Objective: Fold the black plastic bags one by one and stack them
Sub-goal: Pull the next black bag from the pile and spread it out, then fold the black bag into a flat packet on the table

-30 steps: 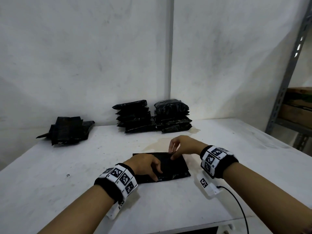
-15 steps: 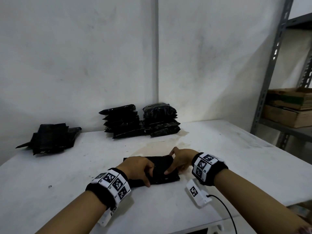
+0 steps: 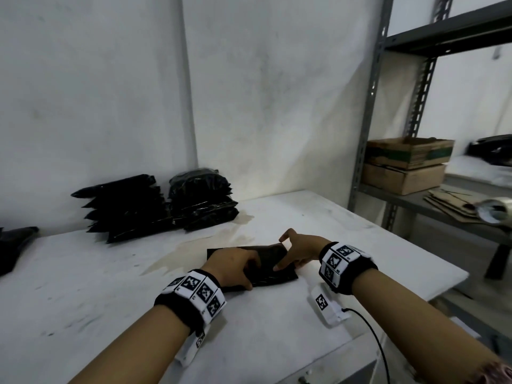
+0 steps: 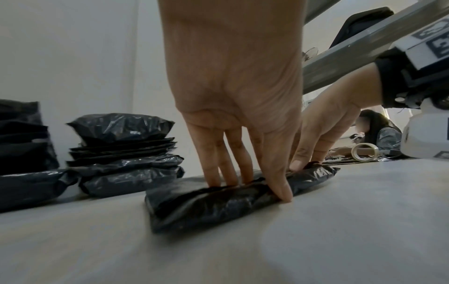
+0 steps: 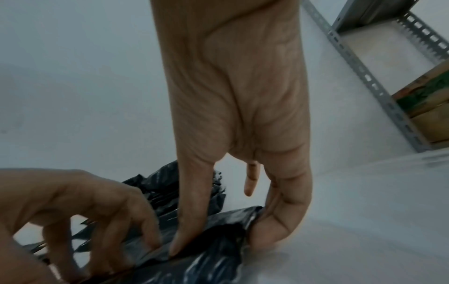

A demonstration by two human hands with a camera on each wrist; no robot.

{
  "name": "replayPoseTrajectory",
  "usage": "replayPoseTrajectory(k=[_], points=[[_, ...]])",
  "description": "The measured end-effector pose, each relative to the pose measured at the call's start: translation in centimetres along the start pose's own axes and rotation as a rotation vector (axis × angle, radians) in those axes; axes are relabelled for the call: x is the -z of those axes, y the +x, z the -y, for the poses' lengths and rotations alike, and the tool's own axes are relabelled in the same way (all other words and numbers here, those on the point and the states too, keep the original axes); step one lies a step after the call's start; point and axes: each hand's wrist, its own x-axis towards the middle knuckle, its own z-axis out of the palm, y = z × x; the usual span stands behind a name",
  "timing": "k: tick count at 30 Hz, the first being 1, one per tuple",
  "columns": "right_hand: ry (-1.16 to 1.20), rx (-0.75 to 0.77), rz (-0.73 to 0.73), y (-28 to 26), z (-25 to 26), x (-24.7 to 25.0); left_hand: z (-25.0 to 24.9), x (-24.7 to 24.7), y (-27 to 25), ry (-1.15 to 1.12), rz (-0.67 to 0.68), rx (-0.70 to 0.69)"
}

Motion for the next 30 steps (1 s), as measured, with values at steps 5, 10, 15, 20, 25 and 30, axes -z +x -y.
replayPoseTrajectory(k=[5, 10, 15, 20, 25, 30], points=[[0.187, -0.045, -0.120, 1.0, -3.5, 3.0, -1.3, 0.0, 2.6, 0.032, 0.063, -0.029], [-0.264, -0.242, -0.464, 3.1, -8.4, 6.9, -1.7, -0.5, 3.5, 0.086, 0.097, -0.032], [-0.313, -0.365, -0.446, 5.4, -11.3, 7.8, -1.8, -0.7, 4.1, 0.096, 0.110, -0.019], [-0.344, -0.299, -0.476, 7.0, -10.9, 8.2, -1.6, -0.8, 4.3, 0.079, 0.115, 0.000], [-0.269, -0.354, -0.518, 7.5, -11.3, 8.1, -1.5, -0.8, 4.2, 0.067, 0.113, 0.009], [-0.322, -0.346, -0.541, 7.1, -10.6, 8.1, -1.5, -0.8, 4.2, 0.044, 0.123, 0.005]])
